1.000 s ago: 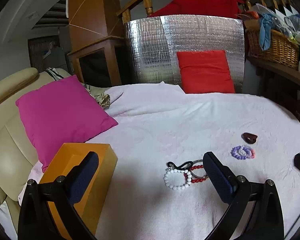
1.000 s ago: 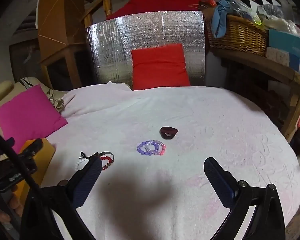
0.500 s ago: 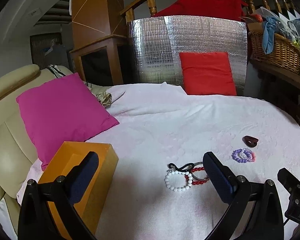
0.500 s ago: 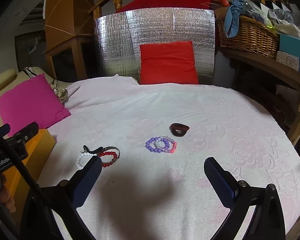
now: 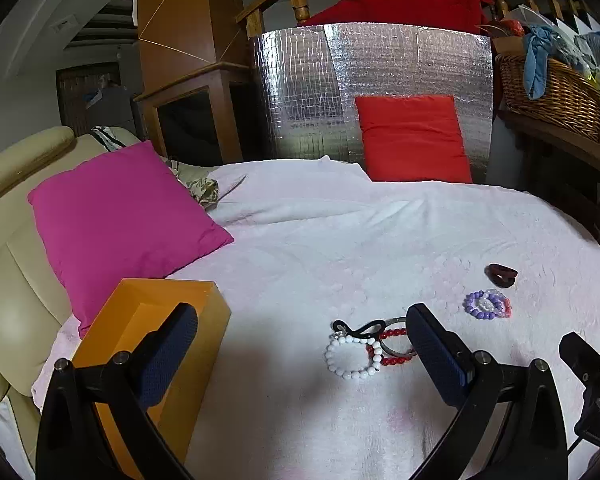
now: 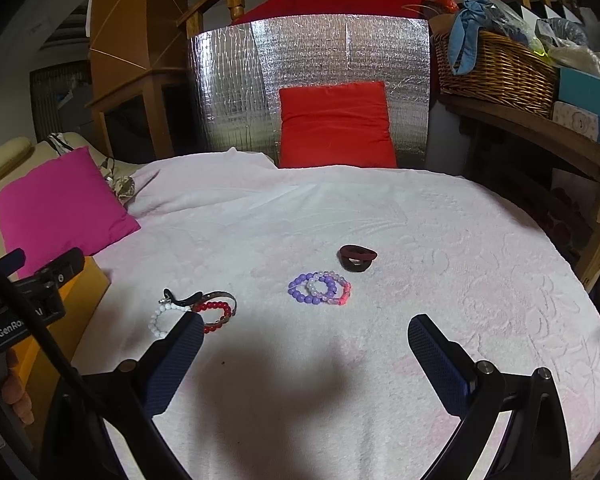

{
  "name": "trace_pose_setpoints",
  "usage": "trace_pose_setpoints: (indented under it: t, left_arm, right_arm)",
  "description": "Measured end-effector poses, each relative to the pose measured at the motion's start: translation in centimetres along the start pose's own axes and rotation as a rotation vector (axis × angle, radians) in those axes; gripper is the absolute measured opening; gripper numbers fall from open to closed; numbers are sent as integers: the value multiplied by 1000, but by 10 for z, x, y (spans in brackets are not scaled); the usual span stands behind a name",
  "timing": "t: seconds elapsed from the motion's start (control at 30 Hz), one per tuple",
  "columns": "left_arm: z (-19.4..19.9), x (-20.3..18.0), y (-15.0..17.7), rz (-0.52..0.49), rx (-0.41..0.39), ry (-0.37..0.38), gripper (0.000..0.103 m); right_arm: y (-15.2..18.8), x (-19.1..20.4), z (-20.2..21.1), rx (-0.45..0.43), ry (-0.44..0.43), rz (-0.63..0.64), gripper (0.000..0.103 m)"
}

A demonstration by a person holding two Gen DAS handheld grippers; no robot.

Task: Organize jewelry
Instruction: 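Move both tools toward the jewelry pile on the bedspread, then grasp the white pearl bracelet with the left tool while the right tool grasps the pink-white bead bracelet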

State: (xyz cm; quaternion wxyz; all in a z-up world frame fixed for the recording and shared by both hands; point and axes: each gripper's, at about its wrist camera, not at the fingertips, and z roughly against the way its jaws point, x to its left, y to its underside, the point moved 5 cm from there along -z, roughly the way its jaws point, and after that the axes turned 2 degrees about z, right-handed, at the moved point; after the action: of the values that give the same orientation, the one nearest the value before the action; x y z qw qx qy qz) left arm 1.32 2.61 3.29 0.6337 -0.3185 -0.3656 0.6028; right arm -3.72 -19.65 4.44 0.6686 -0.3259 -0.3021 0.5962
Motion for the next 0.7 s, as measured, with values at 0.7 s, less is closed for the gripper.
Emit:
trace_pose_setpoints:
  t: [0.7]
  left_arm:
    - [-11, 15, 8, 9, 27, 22, 103]
  right_arm:
    - [-2, 7, -6, 13, -19, -12, 103]
